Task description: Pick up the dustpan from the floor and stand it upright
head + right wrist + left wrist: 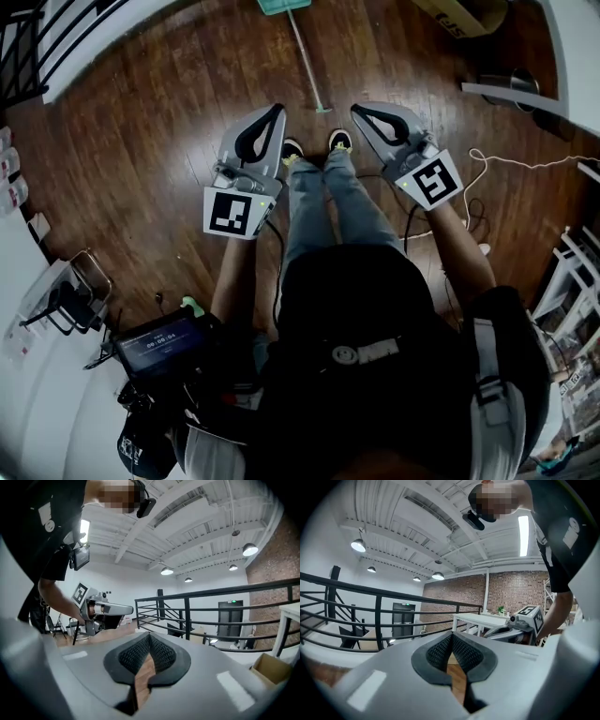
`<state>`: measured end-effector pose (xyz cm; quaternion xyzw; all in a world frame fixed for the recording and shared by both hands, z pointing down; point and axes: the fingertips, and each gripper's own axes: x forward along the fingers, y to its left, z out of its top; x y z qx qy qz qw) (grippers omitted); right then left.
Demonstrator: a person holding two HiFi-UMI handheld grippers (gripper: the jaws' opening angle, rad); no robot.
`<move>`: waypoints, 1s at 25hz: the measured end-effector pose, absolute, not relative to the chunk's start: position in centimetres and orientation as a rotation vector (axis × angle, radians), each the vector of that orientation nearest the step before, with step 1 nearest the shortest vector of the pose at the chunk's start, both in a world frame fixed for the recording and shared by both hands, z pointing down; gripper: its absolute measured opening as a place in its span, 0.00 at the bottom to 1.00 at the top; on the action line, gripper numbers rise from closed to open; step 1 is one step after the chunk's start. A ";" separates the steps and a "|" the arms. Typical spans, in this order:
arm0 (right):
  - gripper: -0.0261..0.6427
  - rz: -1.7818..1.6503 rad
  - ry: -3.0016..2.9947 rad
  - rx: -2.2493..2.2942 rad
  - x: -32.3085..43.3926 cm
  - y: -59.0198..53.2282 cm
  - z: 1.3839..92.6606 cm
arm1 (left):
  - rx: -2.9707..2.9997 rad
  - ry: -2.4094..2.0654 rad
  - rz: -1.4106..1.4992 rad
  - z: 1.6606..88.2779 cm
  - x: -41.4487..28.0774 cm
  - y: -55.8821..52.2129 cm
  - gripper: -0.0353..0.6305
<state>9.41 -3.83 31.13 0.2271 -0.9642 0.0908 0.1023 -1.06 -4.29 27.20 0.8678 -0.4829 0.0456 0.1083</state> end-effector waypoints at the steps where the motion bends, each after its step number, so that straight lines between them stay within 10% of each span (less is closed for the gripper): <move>1: 0.04 0.296 -2.837 0.675 9.2 -4.2 31.9 | 2.552 -1.415 0.137 27.9 -1.6 -4.8 0.08; 12: 0.18 0.426 -2.788 0.541 7.0 -7.8 43.8 | 2.556 -1.337 0.158 37.2 -4.1 -7.9 0.08; 25: 0.39 0.755 -2.529 0.374 8.4 -4.6 86.5 | 2.409 -1.306 0.194 68.1 -5.0 -5.6 0.08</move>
